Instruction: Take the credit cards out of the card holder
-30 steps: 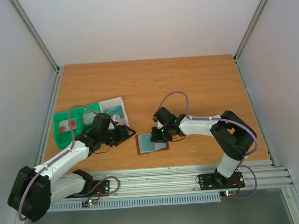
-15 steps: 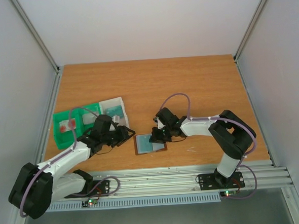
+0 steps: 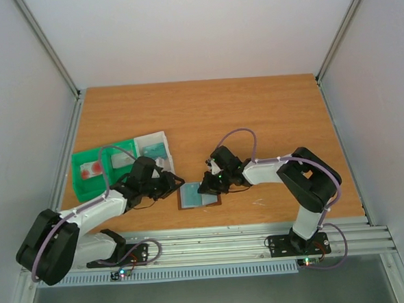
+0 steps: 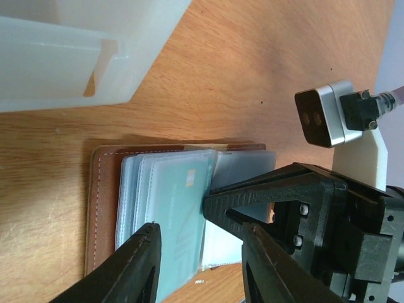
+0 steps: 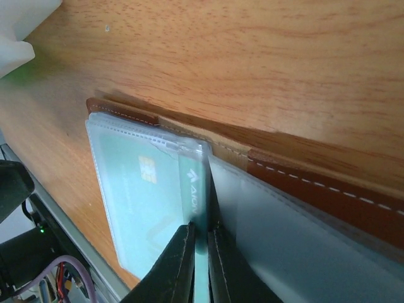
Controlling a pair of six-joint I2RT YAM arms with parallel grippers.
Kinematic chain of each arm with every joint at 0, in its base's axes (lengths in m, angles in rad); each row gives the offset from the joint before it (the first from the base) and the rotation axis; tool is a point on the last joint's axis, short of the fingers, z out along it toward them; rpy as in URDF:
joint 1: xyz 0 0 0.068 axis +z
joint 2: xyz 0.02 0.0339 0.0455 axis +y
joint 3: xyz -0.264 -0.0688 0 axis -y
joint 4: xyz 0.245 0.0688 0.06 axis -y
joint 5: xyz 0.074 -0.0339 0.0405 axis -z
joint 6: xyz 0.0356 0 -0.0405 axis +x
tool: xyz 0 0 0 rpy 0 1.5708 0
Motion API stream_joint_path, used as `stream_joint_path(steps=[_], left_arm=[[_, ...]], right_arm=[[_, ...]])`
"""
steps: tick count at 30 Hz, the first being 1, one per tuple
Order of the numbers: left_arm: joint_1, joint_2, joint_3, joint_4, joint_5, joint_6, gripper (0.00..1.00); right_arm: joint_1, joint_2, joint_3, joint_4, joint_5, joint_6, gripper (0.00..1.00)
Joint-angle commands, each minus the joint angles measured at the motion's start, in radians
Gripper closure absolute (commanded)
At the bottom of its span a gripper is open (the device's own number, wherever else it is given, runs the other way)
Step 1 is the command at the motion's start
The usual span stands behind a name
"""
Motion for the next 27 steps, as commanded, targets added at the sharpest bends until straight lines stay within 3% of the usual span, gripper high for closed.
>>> stream_joint_path(steps=[1,9,27], left_arm=[[-0.010,0.032,-0.012,0.097,-0.002,-0.002,0.63],[-0.011,0.056,-0.023,0.124,0.014,-0.002,0.64],[-0.011,0.065,-0.043,0.162,0.072,-0.016,0.63]], right_arm=[[-0.001,-0.016,0.002,-0.080,0.013,0.006,0.91],[0.004,-0.084,0.064,-0.235,0.031,-0.006,0.89],[0.020,-0.005,0.057,-0.226,0.053,-0.038,0.91]])
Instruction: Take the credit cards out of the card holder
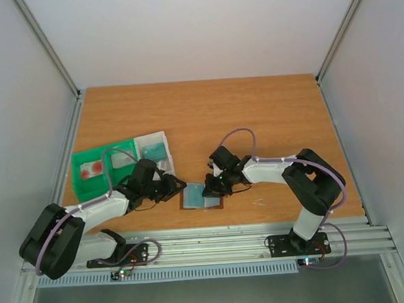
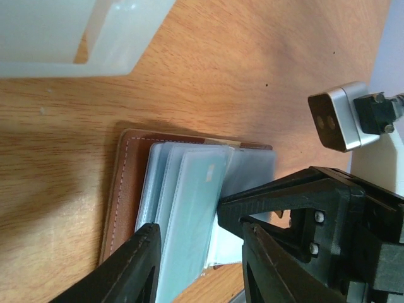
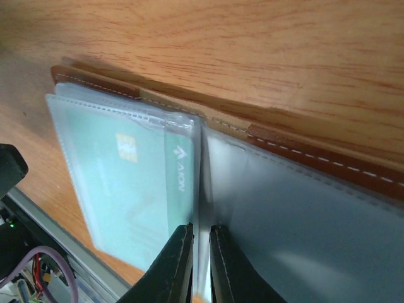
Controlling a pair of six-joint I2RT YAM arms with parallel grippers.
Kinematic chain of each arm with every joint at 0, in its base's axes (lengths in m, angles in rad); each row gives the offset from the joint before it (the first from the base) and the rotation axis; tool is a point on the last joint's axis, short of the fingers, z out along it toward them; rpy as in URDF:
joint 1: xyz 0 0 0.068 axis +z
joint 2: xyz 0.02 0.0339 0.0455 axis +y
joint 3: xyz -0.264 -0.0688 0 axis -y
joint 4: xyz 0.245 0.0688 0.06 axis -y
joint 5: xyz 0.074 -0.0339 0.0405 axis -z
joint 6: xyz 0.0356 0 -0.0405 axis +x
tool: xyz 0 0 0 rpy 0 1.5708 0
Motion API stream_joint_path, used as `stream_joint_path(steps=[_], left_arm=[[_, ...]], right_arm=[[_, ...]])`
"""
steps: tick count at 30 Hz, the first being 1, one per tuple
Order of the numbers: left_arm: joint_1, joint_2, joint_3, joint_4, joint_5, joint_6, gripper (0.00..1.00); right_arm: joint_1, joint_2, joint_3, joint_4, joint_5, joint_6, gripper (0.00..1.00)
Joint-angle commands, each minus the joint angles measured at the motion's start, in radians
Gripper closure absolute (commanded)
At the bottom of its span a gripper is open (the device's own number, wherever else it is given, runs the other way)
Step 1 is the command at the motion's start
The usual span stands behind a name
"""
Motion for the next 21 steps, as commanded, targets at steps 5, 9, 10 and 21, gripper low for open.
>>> stream_joint_path(steps=[5,9,10,21], left_arm=[[-0.006,0.013,-0.003,0.069,0.018,0.006,0.60],[-0.006,0.008,0.000,0.035,0.007,0.027,0.60],[-0.005,0.005,0.000,0.034,0.007,0.028,0.60],[-0.006,0.010,0.007,0.047,0.021,0.029,0.54]], right_arm=[[0.006,0.066,0.016,0.016,-0.004,-0.044,0.94],[0.005,0.087,0.019,0.023,0.010,-0.076,0.99],[0.004,0.093,0.016,0.029,0.010,-0.077,0.99],[-0.010,0.110,-0.018,0.115,-0.020,-0.088,0.99]])
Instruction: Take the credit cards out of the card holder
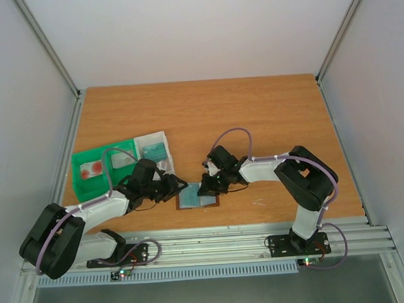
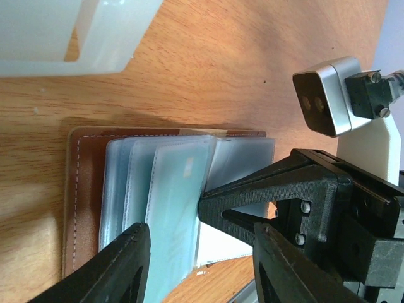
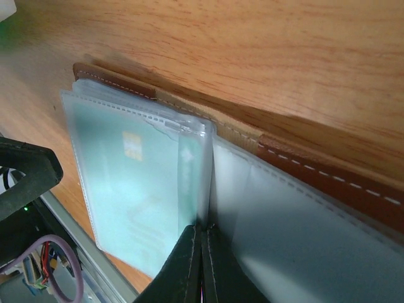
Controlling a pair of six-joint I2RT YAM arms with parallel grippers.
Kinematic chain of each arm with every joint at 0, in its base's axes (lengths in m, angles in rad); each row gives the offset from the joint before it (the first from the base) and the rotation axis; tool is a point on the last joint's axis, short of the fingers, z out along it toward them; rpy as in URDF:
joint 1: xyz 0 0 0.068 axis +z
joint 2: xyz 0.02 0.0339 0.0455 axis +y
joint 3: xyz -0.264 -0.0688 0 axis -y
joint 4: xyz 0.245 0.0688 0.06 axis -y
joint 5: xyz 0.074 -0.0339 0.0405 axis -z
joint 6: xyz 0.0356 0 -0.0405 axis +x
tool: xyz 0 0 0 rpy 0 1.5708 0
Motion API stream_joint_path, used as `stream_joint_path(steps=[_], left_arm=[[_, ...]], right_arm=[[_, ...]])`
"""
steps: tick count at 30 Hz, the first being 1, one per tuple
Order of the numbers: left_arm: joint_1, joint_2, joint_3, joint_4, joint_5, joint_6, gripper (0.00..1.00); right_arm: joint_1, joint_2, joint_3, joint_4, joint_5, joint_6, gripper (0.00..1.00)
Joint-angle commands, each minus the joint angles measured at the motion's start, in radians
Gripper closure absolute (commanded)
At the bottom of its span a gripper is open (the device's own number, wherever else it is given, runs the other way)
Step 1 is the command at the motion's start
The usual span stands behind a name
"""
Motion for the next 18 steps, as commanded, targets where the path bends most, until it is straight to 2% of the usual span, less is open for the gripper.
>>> stream_joint_path(steps=[1,11,18], left_arm=[[-0.006,0.011,0.009,0.040,0.006,0.016,0.54],[-0.006,0.096,0.027,0.071,0.025,0.033,0.59],[-0.006,0.065,0.015,0.081,0.033,0.013,0.63]], right_arm=[[-0.007,0.037,-0.027,-0.005,0.046,-0.024,0.99],[-0.009,0.029,-0.037,-0.003,0.050,-0.022,0.99],[-0.010,0.021,-0.049,0.005,0.056,-0.019,0.99]])
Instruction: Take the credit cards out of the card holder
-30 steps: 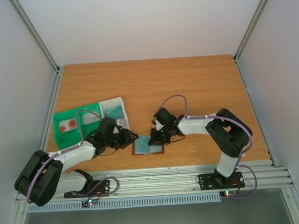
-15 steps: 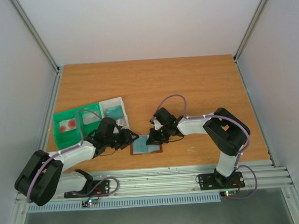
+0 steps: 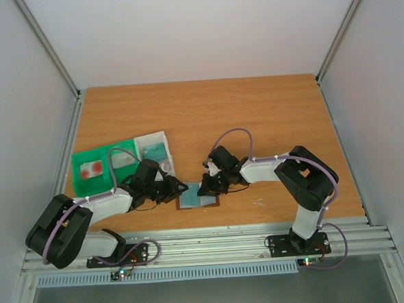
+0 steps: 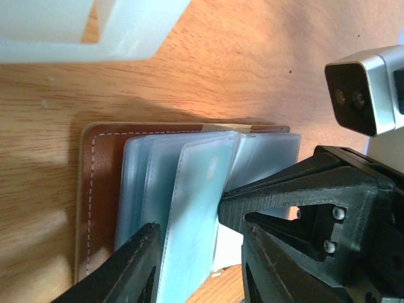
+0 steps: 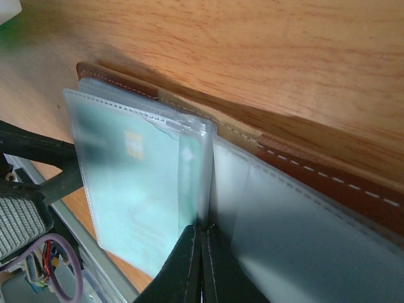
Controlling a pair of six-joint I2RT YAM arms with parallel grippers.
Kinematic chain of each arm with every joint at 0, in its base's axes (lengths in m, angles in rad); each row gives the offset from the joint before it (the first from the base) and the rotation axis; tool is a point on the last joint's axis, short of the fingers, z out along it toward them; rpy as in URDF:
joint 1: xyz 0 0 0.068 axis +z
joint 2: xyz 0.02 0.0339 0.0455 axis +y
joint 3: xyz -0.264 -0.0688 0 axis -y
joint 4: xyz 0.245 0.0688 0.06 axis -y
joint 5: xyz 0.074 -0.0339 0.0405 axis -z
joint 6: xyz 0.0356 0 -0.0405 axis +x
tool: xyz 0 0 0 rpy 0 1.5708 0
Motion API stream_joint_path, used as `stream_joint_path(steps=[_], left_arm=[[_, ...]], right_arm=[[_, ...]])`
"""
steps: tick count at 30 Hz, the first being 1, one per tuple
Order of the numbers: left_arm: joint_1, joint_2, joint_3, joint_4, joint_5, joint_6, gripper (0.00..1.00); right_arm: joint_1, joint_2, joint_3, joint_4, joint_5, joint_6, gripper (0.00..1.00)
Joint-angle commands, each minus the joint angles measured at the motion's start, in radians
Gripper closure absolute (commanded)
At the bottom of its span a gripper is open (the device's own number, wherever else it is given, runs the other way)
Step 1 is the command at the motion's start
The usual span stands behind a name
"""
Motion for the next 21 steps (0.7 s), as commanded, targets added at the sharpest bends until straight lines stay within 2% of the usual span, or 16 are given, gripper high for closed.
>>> stream_joint_path(steps=[1,9,21], left_arm=[[-0.006,-0.029,0.005,0.061,0.006,-0.008,0.66],[-0.005,-0.031,-0.012,0.100,0.030,-0.034,0.82],[-0.008,-0.015,0.003,0.111,0.056,-0.056,0.82]], right_arm=[[-0.005,0.023,-0.034,-0.021,0.070,-0.014,0.99],[-0.005,0.000,-0.062,0.045,0.058,0.000,0.99],[-0.007,-0.010,-0.088,0.132,0.053,0.006,0.97]])
